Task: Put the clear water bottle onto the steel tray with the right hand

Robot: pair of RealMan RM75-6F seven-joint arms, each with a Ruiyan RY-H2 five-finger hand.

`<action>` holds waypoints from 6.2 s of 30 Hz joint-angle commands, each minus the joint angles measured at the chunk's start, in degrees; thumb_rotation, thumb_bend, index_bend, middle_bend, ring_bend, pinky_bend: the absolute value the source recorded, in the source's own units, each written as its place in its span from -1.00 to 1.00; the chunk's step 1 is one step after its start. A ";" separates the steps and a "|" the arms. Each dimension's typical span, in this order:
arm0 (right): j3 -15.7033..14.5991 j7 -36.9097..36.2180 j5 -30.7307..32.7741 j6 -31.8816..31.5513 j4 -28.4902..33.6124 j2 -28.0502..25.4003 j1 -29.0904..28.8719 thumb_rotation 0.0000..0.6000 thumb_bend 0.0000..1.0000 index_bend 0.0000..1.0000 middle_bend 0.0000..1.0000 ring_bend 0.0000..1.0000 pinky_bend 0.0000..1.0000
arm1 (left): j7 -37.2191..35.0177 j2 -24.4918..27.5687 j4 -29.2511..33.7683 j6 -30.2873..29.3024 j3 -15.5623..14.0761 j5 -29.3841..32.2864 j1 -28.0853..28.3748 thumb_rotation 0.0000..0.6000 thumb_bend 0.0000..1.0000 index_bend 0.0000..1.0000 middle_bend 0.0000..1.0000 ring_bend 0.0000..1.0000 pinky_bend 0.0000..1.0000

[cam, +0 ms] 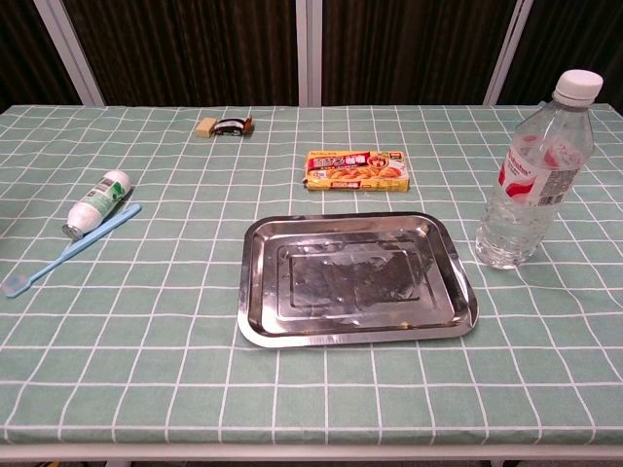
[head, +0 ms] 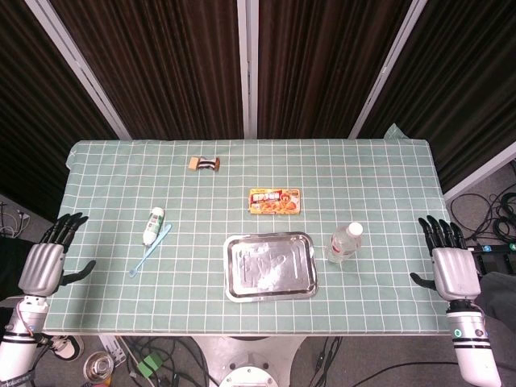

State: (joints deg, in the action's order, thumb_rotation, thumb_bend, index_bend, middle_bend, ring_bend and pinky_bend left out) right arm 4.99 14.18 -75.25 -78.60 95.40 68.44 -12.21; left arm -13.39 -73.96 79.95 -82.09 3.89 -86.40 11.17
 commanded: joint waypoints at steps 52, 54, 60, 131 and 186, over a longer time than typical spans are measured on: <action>6.00 -69.82 -4.30 27.41 -20.30 17.25 -19.99 1.00 -0.76 0.65 0.31 -0.09 -0.05 | -1.45 -0.46 -2.25 0.60 -0.30 0.35 0.26 1.00 -0.45 -0.65 -0.64 -0.83 -0.62; 7.18 -69.10 -4.18 26.55 -17.72 16.13 -20.33 1.00 -0.74 0.67 0.32 -0.08 -0.04 | -1.31 -0.47 -2.03 0.53 -0.30 0.29 0.27 1.00 -0.45 -0.65 -0.64 -0.83 -0.62; 14.49 -65.89 -3.96 23.45 -5.21 9.70 -23.15 1.00 -0.74 0.67 0.32 -0.06 -0.02 | -0.77 -0.52 -1.47 0.77 -0.41 0.04 0.52 1.00 -0.45 -0.65 -0.64 -0.83 -0.62; 12.44 -56.92 0.02 24.97 -3.41 8.31 -21.98 1.00 -0.72 0.61 0.29 -0.08 -0.02 | -0.86 -2.53 -1.78 1.47 -0.57 0.75 0.53 1.00 -0.45 -0.65 -0.64 -0.83 -0.62; 6.01 -66.47 -6.86 32.22 -19.73 27.66 -29.31 1.00 -0.95 0.45 0.17 -0.19 -0.11 | -2.61 -2.73 -4.48 0.73 -0.59 1.36 -0.77 1.00 -0.45 -0.65 -0.64 -0.83 -0.62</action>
State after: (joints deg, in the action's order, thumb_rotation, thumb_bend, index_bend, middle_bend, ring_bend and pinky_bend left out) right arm 11.47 -51.69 -81.44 -46.36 76.01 96.13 -41.32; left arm -15.99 -76.70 75.46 -81.36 3.29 -85.04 10.40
